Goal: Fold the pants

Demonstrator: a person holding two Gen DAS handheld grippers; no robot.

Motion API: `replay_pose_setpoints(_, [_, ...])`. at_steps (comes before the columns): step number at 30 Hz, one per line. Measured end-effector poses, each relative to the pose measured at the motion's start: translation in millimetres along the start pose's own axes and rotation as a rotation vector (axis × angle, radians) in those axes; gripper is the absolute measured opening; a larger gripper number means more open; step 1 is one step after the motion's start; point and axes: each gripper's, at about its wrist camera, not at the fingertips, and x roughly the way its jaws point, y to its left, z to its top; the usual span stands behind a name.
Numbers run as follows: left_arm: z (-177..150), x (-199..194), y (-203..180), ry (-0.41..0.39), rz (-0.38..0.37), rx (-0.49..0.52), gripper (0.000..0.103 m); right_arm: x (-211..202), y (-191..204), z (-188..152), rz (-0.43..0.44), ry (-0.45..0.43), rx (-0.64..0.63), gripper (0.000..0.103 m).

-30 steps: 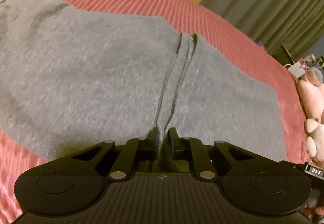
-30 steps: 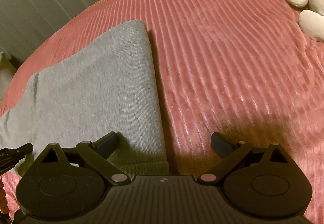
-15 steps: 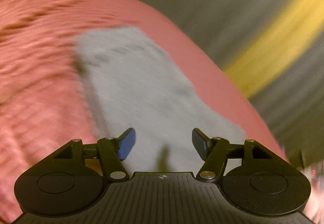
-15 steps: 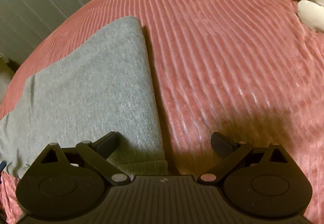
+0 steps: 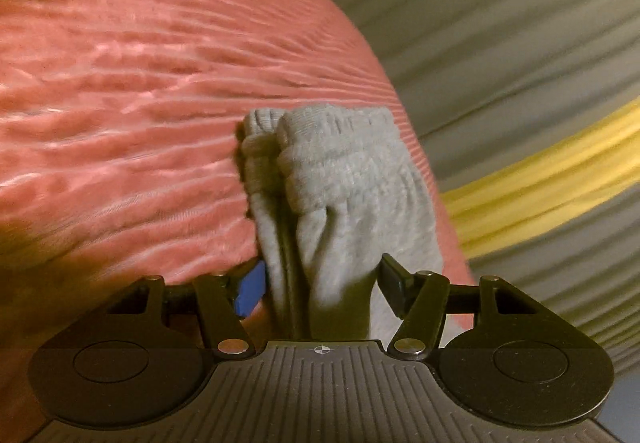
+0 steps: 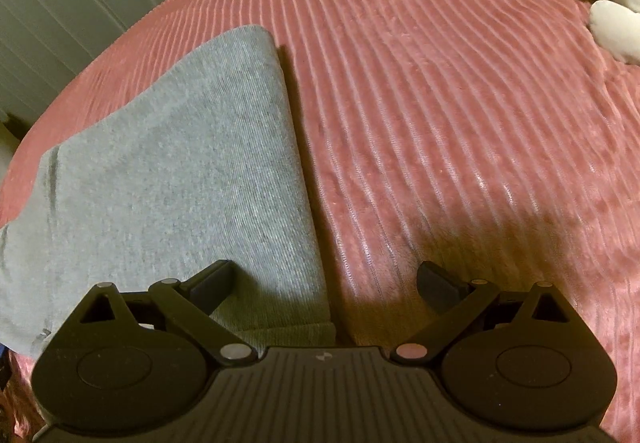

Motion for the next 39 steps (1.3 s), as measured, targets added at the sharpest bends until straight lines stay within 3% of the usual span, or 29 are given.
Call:
replay_pose_setpoints(3, [11.5,8.2,12.1,0.006,-0.074,-0.109,0.065,-0.3,1.5,-0.2,-0.003,-0.002,-0.003,0.099])
replay_pose_setpoints(6, [16.9,9.6,15.3,0.02,-0.055,-0.164,0.041,0.4,1.0,1.0,-0.002,0.0,-0.004,0.099])
replay_pose_setpoints(8, [15.6,7.0,10.1,0.001,-0.049,-0.137,0.028,-0.1,1.4,0.2,-0.001,-0.002,-0.003,0.099])
replay_pose_setpoints(10, [9.3,-3.3,-4.5,-0.047,-0.062,-0.038,0.025,-0.9,0.6,-0.3,0.003,-0.004,0.001,0.099])
replay_pose_setpoints(13, [6.0,-3.7,-18.5,-0.091,-0.085,0.051,0.025,-1.8,-2.2,-1.0,0.012,-0.009,0.007,0.099])
replay_pose_setpoints(15, [7.1,4.3,-23.1,-0.089,-0.045,0.071,0.03,-1.4,-3.5,-0.7,0.015,-0.007,0.009,0.099])
replay_pose_setpoints(17, [10.1,17.1,-22.0,-0.052,0.011,0.028,0.053,-1.4,-4.0,0.0,0.018,-0.006,0.012,0.099])
replay_pose_setpoints(18, [11.7,24.8,-20.0,-0.028,0.043,-0.011,0.059,-1.7,-4.7,0.0,0.02,-0.006,0.013,0.099])
replay_pose_setpoints(21, [16.1,31.9,-22.2,-0.026,0.085,-0.085,0.058,-2.8,-6.0,-0.2,0.025,-0.009,0.022,0.099])
replay_pose_setpoints(22, [17.0,31.1,-27.8,-0.029,0.104,-0.085,0.047,-3.3,-6.5,-0.2,0.028,-0.01,0.028,0.099])
replay_pose_setpoints(25, [11.2,22.8,-67.8,-0.076,0.122,0.111,0.025,-6.0,-10.8,-1.0,0.049,-0.024,0.055,0.099])
replay_pose_setpoints(28, [-9.7,3.8,-128.4,-0.126,0.079,0.354,0.023,-10.0,-18.0,-1.3,0.08,-0.045,0.092,0.099])
replay_pose_setpoints(30, [-32.9,-13.5,-170.8,-0.142,-0.017,0.469,0.023,-13.8,-20.6,-2.9,0.095,-0.069,0.104,0.099])
replay_pose_setpoints(36, [-167.9,-41.6,-279.4,-0.132,-0.276,0.87,0.026,-33.5,-27.2,-7.2,0.133,-0.195,0.133,0.099])
replay_pose_setpoints(39, [-251.0,-27.9,-298.5,0.01,-0.357,1.018,0.046,-43.8,-37.1,-10.0,0.166,-0.257,0.17,0.099])
